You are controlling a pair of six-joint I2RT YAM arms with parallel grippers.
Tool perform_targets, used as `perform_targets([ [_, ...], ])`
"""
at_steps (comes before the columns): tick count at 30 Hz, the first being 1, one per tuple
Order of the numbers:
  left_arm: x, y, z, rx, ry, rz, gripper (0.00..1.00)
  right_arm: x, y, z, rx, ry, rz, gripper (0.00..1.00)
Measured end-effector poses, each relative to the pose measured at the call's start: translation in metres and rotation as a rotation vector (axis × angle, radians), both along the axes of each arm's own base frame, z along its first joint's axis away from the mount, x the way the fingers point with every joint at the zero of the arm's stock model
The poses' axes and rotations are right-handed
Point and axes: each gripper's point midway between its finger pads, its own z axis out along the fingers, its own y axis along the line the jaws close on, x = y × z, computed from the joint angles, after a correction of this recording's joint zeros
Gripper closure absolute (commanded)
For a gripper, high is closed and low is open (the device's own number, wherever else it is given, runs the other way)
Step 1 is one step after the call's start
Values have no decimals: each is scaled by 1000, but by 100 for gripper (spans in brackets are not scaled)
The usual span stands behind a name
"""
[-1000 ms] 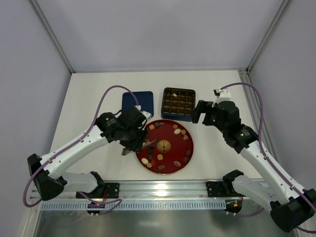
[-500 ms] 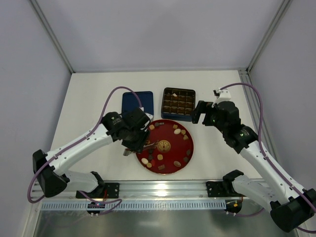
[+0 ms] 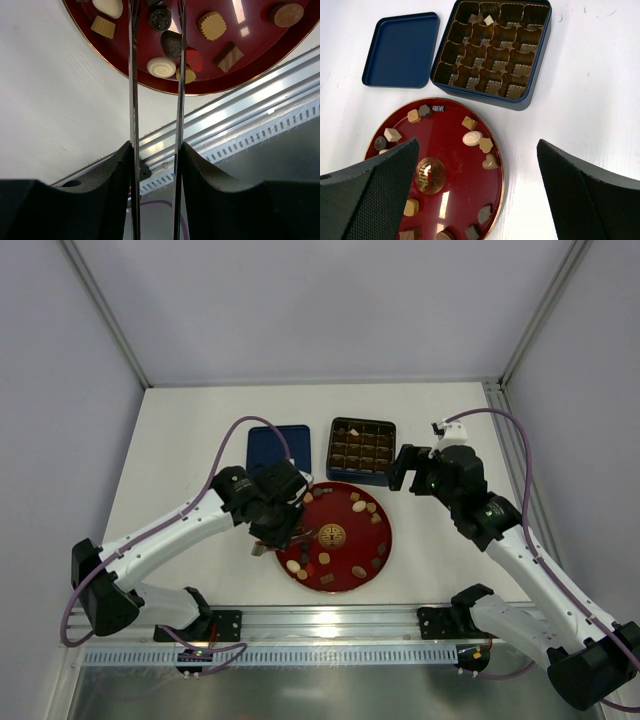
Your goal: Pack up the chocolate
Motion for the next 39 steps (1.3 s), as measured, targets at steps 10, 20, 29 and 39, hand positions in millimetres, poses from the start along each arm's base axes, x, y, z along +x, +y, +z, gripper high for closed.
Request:
perform_targets([
  [10, 0, -2, -6, 22, 17, -7, 59, 0, 0, -1, -1, 1, 0, 0],
  [20, -3, -6, -12, 32, 45, -18, 63, -1, -1, -5, -5, 9, -1, 0],
  [29, -2, -7, -16, 46, 54, -20, 67, -1, -1, -5, -6, 9, -4, 0],
  [39, 12, -14, -9, 51, 7, -18, 69, 0, -3, -5, -11, 6, -13, 0],
])
